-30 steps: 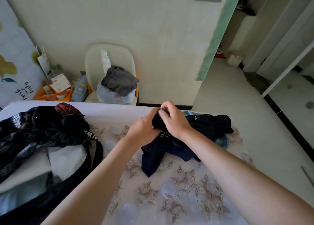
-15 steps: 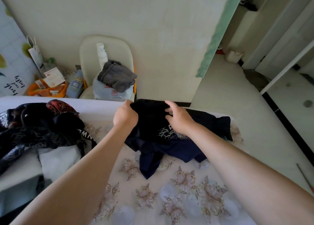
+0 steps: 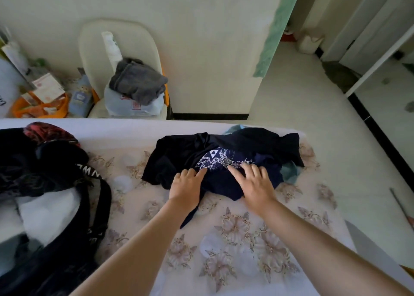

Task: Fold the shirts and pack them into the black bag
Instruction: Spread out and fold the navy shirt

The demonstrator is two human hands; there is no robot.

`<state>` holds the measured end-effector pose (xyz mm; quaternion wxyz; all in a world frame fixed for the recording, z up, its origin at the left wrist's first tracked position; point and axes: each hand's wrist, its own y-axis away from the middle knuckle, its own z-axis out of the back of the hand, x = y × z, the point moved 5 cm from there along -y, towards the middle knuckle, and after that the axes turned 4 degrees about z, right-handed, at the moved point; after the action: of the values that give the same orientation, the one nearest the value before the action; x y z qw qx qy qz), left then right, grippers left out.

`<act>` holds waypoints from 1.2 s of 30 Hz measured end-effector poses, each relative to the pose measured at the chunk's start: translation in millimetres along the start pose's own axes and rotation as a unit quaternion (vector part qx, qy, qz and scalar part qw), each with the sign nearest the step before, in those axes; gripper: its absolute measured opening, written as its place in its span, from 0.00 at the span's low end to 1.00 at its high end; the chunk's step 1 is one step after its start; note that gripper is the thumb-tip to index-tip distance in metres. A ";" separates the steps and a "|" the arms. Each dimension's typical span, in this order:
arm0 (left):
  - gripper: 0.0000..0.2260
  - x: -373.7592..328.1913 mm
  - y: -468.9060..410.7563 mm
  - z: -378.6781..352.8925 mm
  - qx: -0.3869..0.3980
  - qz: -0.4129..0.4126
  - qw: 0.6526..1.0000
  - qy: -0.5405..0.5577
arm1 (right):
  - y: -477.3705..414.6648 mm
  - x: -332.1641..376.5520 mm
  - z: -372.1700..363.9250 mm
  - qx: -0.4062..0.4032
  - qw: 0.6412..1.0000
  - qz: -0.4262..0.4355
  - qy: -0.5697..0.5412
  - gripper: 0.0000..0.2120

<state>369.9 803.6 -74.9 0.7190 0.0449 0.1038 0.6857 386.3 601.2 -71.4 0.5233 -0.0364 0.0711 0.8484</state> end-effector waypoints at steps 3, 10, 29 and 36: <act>0.18 3.6 -0.1 18.6 -0.055 0.011 0.998 0.012 | -3.4 -14.4 12.1 -0.099 0.995 0.006 -0.027 0.26; 0.09 9.2 8.0 107.2 -0.160 0.029 0.956 0.246 | -16.1 -30.2 82.0 -0.211 0.905 -0.044 -0.368 0.10; 0.08 16.1 116.8 283.5 -0.337 -0.046 0.930 0.142 | 57.7 -17.2 246.5 -0.265 0.907 -0.028 -0.326 0.16; 0.06 40.2 196.7 108.0 0.097 -0.071 0.987 0.108 | 151.8 57.4 127.6 0.025 0.966 0.003 -0.257 0.13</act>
<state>202.0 863.0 67.5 0.7426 0.0329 0.2499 0.6205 226.5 605.1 59.3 0.5225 0.1963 -0.0443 0.8286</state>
